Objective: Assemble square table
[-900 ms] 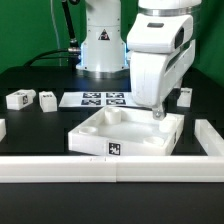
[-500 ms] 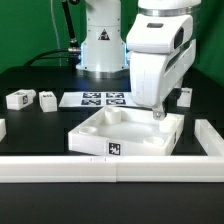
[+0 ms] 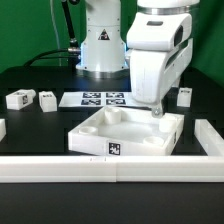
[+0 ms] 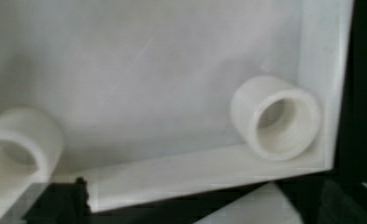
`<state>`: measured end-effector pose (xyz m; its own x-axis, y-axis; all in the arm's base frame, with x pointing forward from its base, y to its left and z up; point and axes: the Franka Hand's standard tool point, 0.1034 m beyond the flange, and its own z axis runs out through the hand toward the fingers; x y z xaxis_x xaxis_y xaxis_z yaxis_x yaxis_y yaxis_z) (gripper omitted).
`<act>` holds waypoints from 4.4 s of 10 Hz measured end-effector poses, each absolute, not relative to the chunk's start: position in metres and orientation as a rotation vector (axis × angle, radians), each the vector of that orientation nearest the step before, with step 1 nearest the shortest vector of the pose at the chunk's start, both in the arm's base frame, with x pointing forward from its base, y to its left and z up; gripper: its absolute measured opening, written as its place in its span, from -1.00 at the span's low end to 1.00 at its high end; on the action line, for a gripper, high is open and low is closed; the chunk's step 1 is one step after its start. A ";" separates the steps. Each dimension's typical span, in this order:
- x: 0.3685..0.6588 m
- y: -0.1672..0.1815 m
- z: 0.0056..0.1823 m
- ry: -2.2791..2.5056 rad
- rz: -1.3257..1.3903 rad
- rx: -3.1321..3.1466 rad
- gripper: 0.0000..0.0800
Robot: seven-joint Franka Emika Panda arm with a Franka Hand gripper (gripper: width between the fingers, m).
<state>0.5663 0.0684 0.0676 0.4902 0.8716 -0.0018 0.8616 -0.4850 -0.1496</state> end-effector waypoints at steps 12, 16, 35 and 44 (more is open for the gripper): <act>0.489 0.060 0.020 -1.569 -0.062 -2.665 0.62; 0.487 0.046 0.012 -1.539 -0.052 -2.686 0.62; 0.503 0.050 0.012 -2.004 -0.057 -2.413 -0.86; 0.539 0.044 0.012 -2.179 -0.070 -2.294 -0.86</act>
Offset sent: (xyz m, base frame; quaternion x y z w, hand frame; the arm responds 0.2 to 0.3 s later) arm 0.0000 0.0000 0.0000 0.0000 0.0000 0.0000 1.0000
